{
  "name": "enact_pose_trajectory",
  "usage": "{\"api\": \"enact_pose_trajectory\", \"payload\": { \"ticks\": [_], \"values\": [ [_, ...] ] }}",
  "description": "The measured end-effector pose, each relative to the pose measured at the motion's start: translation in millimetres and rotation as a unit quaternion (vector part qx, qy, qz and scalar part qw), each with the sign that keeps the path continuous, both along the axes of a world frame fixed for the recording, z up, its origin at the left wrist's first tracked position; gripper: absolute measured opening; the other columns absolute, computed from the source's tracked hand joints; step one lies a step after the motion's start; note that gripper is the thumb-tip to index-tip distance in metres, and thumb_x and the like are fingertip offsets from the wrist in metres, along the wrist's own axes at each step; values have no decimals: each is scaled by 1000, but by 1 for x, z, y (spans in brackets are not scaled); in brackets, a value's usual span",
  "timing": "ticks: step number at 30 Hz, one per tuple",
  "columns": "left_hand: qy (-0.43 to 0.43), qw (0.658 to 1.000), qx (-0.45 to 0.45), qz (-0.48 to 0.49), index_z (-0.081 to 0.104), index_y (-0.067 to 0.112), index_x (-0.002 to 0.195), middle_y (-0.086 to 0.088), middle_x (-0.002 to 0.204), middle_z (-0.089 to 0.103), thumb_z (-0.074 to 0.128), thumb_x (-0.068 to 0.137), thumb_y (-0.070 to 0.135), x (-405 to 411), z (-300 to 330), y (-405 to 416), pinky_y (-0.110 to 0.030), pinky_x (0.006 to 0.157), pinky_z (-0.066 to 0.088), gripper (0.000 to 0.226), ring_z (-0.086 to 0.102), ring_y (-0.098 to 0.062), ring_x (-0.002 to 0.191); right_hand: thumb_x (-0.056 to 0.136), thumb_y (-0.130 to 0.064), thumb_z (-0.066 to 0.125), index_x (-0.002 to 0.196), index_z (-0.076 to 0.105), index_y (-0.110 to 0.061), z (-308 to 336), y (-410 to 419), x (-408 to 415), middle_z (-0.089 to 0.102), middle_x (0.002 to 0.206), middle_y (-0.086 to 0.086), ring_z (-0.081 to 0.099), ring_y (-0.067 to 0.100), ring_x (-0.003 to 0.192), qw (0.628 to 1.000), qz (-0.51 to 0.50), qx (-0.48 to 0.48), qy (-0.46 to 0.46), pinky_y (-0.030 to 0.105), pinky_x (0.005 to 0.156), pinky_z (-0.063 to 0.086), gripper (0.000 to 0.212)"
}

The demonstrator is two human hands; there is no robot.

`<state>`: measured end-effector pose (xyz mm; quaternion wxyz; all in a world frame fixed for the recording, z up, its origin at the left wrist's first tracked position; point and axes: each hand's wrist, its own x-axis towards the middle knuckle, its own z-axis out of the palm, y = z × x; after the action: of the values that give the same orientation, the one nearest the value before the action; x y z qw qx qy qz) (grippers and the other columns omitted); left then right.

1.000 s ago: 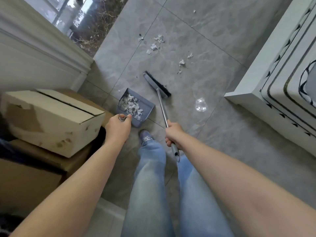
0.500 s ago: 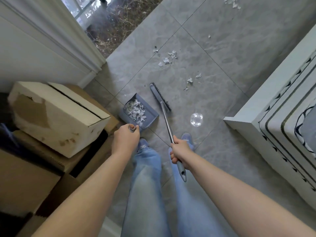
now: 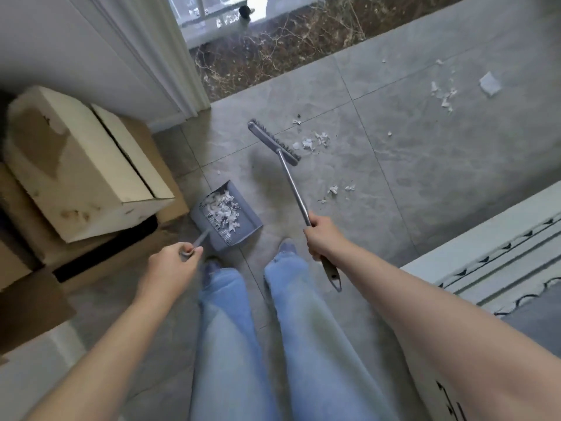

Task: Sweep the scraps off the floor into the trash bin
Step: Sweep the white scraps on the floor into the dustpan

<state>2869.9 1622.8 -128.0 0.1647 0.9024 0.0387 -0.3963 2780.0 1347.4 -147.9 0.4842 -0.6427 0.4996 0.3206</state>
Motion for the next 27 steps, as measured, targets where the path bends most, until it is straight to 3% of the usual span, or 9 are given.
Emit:
{"api": "enact_pose_trajectory", "payload": {
  "ticks": [2, 6, 11, 14, 17, 20, 22, 24, 27],
  "values": [
    [-25, 999, 0, 38, 63, 19, 77, -17, 84, 69, 62, 92, 38, -10, 4, 4, -35, 69, 42, 24, 63, -40, 90, 80, -1, 31, 108, 55, -15, -13, -17, 26, 45, 63, 13, 46, 24, 47, 997, 66, -28, 2, 32, 45, 44, 40],
    [-30, 994, 9, 106, 58, 17, 69, -14, 69, 63, 62, 93, 35, -29, 0, 12, -35, 64, 44, 30, 65, -38, 74, 86, -3, 32, 129, 53, -21, -43, -32, 74, 52, 72, 15, 51, 25, 51, 987, 143, -67, -5, 28, 41, 43, 52],
    [-18, 988, 21, 150, 60, 16, 72, -5, 60, 61, 60, 93, 36, -57, -8, 12, -25, 41, 42, 30, 59, -27, 46, 88, -6, 33, 140, 44, -22, -72, 9, 70, 53, 94, 19, 56, 30, 63, 972, 221, -79, 19, 29, 41, 47, 56],
    [-12, 981, 17, 191, 61, 16, 73, -3, 61, 60, 59, 93, 37, -64, -12, 17, -22, 38, 39, 29, 60, -29, 50, 88, -3, 33, 130, 49, -16, -67, 47, 28, 51, 93, 18, 51, 26, 54, 977, 208, -31, 33, 24, 34, 41, 47],
    [-17, 977, 3, 211, 59, 12, 70, -4, 58, 58, 59, 93, 35, -67, -14, 20, -24, 42, 42, 32, 59, -29, 48, 86, -3, 31, 90, 53, -21, -46, 77, -32, 46, 81, 12, 45, 23, 47, 979, 194, 22, 59, 27, 36, 42, 29],
    [-22, 976, -13, 218, 54, 10, 64, -4, 51, 53, 59, 92, 34, -68, -16, 26, -33, 50, 50, 37, 57, -28, 42, 88, 2, 30, 109, 61, -19, -24, 84, -78, 31, 61, 4, 33, 15, 41, 988, 88, 105, 71, 23, 39, 31, 44],
    [-23, 976, -21, 217, 53, 10, 62, -4, 49, 51, 58, 92, 34, -68, -17, 35, -36, 51, 53, 38, 56, -29, 42, 94, 0, 31, 114, 59, -39, -7, 81, -96, 25, 59, 1, 24, 13, 39, 987, 4, 146, 73, 18, 40, 24, 52],
    [-27, 976, -27, 214, 54, 8, 62, -6, 49, 51, 58, 92, 33, -71, -18, 44, -39, 51, 55, 39, 58, -31, 44, 97, -3, 33, 113, 54, -49, 3, 80, -103, 23, 58, 0, 22, 12, 40, 987, -48, 145, 53, 17, 41, 22, 53],
    [-29, 977, -37, 209, 53, 7, 62, -5, 48, 49, 58, 92, 32, -84, -21, 50, -42, 49, 55, 39, 58, -34, 47, 93, -2, 33, 122, 57, -41, -9, 83, -94, 25, 55, 0, 25, 13, 38, 995, -43, 87, 25, 17, 39, 24, 54]
  ]
}}
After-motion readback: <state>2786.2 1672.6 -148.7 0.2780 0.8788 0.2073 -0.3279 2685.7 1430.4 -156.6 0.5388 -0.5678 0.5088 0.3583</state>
